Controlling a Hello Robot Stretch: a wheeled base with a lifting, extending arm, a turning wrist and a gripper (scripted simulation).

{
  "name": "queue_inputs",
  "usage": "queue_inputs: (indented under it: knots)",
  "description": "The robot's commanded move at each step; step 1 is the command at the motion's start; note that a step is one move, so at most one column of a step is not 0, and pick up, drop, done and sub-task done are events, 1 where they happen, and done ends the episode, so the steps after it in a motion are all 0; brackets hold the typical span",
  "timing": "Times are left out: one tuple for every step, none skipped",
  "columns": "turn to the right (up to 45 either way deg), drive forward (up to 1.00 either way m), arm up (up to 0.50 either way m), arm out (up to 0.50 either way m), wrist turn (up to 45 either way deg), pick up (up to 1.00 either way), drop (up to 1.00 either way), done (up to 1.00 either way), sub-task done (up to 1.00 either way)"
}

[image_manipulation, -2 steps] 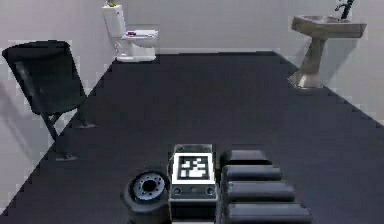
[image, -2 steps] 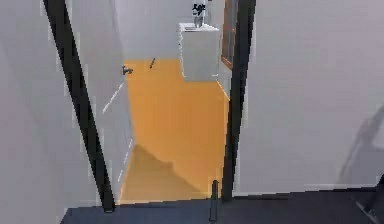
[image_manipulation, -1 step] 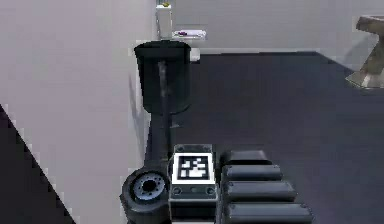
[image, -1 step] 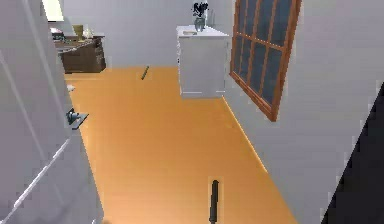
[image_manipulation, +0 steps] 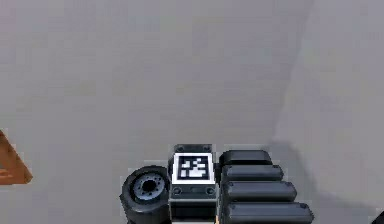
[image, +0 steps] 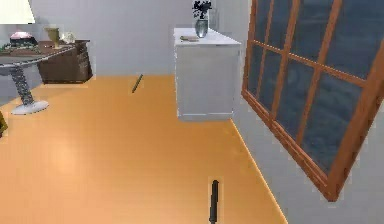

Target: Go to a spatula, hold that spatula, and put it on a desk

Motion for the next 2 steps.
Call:
queue_inputs:
  knots:
    - [-24.0,0.0,0.0,0.0,0.0,0.0,0.0,0.0,0.0]
    - [-3.0,0.0,0.0,0.0,0.0,0.0,0.0,0.0,0.0]
